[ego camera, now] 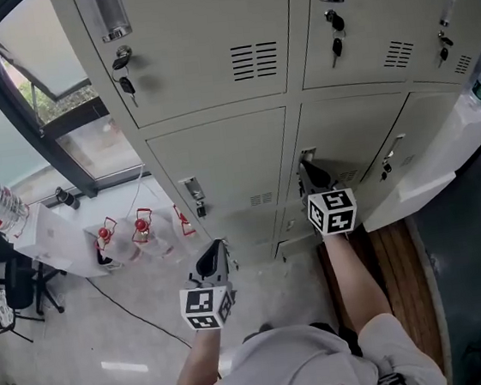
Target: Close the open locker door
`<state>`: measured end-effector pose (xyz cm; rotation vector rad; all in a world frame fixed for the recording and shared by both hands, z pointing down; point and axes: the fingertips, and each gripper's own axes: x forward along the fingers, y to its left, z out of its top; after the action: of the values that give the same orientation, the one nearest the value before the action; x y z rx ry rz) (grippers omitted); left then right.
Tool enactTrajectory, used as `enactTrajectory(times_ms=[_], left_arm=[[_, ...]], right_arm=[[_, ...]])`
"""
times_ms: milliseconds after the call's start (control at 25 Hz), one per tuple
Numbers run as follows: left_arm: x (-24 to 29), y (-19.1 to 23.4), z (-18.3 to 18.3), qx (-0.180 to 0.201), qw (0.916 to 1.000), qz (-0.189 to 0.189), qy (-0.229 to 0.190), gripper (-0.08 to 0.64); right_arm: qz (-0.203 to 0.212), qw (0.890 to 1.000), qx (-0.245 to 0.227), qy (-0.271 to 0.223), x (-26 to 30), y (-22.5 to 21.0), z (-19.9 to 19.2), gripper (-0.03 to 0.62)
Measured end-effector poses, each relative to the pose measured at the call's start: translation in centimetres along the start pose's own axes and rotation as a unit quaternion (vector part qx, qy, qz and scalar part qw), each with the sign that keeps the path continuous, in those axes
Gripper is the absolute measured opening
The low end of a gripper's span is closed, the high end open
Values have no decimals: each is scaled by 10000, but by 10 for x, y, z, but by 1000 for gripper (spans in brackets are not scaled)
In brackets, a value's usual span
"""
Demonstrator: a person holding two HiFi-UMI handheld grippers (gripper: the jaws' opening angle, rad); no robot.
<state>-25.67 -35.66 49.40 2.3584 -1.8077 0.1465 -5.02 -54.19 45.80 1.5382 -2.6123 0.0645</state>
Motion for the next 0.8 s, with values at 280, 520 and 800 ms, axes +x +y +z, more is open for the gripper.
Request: enactTrajectory(times_ms=[280, 520, 800], left_arm=[[1, -11, 7, 80, 9998, -136, -90, 8], [3, -16, 9, 75, 9996, -255, -135, 8], [13, -39, 18, 129, 9979, -576, -249, 8]], right_arm=[[-40, 10000, 36, 5, -7, 2, 0, 14], [-119, 9997, 58, -208, -45, 8, 0, 14], [-391, 9978, 88, -537, -108, 18, -5, 14]])
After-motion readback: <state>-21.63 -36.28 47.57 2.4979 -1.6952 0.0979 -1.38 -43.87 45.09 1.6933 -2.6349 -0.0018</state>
